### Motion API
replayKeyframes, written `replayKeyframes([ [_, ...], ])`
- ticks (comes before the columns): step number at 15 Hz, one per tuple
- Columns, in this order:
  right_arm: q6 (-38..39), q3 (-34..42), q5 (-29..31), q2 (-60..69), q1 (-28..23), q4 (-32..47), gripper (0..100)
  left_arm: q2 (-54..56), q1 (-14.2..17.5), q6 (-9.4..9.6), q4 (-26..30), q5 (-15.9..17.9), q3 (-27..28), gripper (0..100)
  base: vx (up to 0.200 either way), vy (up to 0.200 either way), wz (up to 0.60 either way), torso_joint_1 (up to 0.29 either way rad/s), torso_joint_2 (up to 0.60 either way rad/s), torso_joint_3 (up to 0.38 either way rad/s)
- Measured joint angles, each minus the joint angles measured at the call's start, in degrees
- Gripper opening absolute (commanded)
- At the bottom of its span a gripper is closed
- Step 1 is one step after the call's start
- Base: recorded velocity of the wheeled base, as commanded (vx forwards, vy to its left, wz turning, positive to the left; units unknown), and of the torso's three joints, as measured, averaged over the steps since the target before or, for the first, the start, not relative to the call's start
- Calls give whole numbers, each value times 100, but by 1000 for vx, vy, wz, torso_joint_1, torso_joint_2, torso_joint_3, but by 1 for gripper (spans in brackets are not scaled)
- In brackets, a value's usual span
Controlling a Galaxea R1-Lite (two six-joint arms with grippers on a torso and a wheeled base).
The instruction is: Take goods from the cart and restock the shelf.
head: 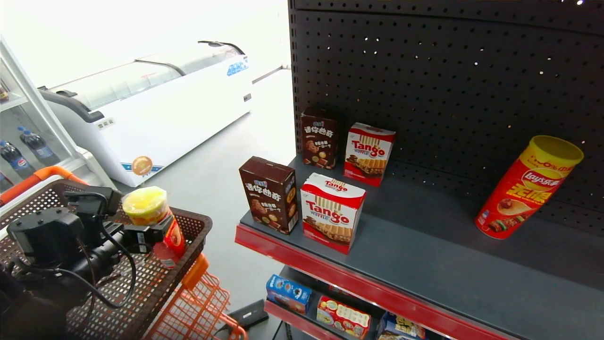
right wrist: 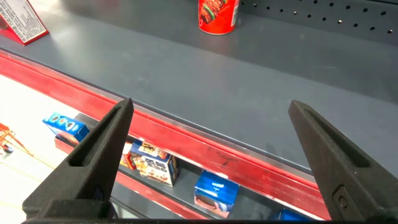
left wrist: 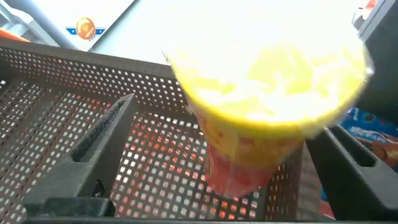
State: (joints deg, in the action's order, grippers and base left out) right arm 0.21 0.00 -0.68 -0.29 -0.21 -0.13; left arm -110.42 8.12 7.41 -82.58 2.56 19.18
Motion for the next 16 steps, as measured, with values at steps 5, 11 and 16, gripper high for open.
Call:
replayKeyframes([
  [5,0,0,0,0,5,-2,100,-658,6,-35,-180,0,510,100,0,0,0,0,0,0],
  [11,0,0,2,0,5,-2,100,-1047,-21,-165,-180,9,976,0,0,0,0,0,0,0],
  [16,1,0,0,0,5,-2,100,-746,-195,-162,-200,0,916,0,0,0,0,0,0,0],
])
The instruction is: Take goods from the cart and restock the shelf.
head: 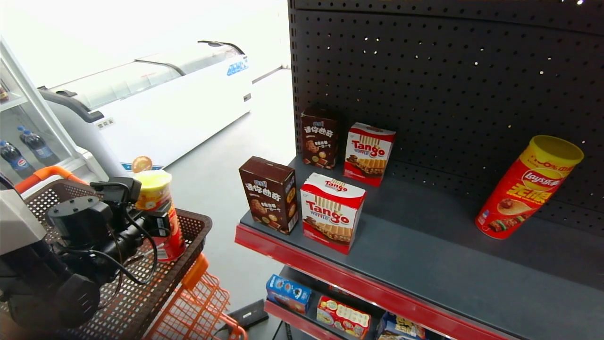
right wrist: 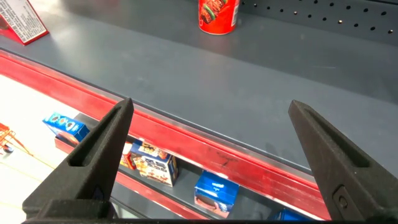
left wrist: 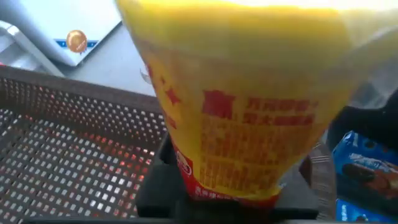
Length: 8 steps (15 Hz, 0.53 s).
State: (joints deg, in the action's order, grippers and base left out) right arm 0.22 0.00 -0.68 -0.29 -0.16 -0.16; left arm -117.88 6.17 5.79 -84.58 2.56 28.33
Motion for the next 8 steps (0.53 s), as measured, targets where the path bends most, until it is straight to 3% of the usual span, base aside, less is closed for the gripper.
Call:
replayKeyframes([
  [5,2,0,0,0,0,0,100,820,-232,4,6,1,-205,0,0,0,0,0,0,0],
  [8,0,0,2,0,-5,0,100,1486,-317,28,-460,-2,-623,0,0,0,0,0,0,0],
])
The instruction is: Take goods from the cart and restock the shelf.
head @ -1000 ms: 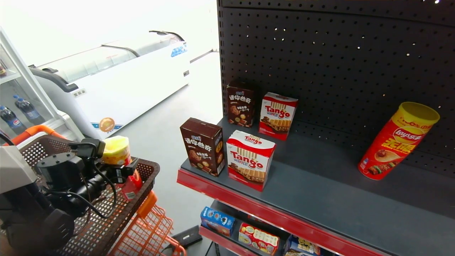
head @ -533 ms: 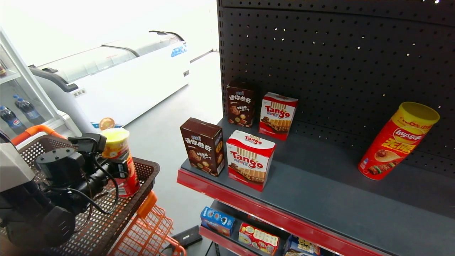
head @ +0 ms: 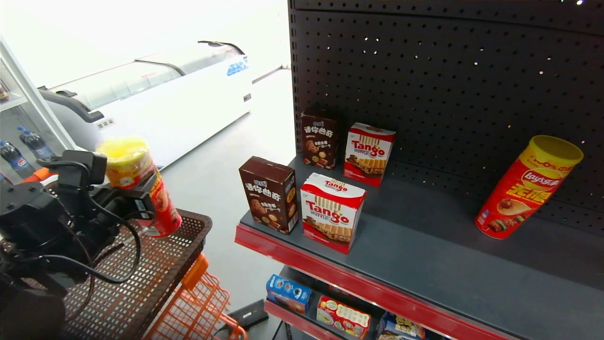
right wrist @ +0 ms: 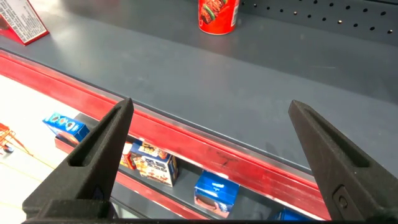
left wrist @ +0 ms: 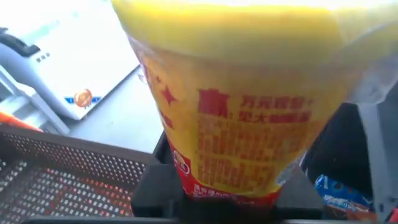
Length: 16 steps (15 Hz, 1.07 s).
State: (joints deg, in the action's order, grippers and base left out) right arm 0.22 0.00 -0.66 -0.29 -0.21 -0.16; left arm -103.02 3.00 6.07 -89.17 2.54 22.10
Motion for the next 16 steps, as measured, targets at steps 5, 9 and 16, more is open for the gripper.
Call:
replayKeyframes([
  [5,-1,0,-2,0,5,0,100,1170,-278,-9,607,740,-171,0,0,0,0,0,0,0],
  [9,0,0,-2,0,5,0,100,2125,-1137,-219,2578,1525,196,0,0,0,0,0,0,0],
  [16,-1,0,-5,0,5,0,100,3655,-2265,-378,5526,1835,1348,0,0,0,0,0,0,0],
])
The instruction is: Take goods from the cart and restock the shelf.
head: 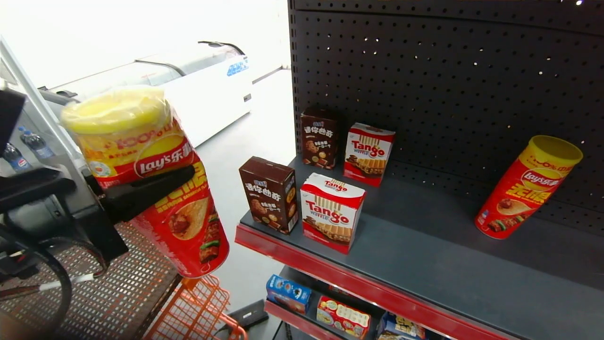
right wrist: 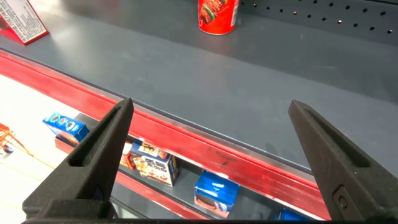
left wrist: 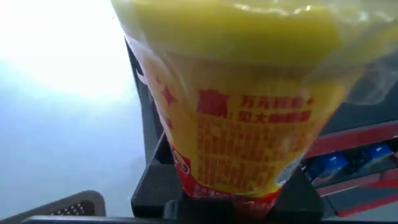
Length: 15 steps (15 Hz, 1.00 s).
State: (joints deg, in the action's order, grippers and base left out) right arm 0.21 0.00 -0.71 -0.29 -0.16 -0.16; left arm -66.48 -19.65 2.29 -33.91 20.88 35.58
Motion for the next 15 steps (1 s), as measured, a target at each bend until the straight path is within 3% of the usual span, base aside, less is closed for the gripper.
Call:
replayKeyframes([
  [3,0,0,2,0,-5,0,100,93,-57,0,34,733,107,0,0,0,0,0,0,0],
  [8,1,0,2,0,0,0,100,-55,-82,-68,-60,824,44,0,0,0,0,0,0,0],
  [13,-2,0,-2,0,0,0,100,-118,-407,-66,-62,1070,-108,0,0,0,0,0,0,0],
  [15,-2,0,-2,0,0,0,100,-188,-499,-57,-87,1437,-94,0,0,0,0,0,0,0],
])
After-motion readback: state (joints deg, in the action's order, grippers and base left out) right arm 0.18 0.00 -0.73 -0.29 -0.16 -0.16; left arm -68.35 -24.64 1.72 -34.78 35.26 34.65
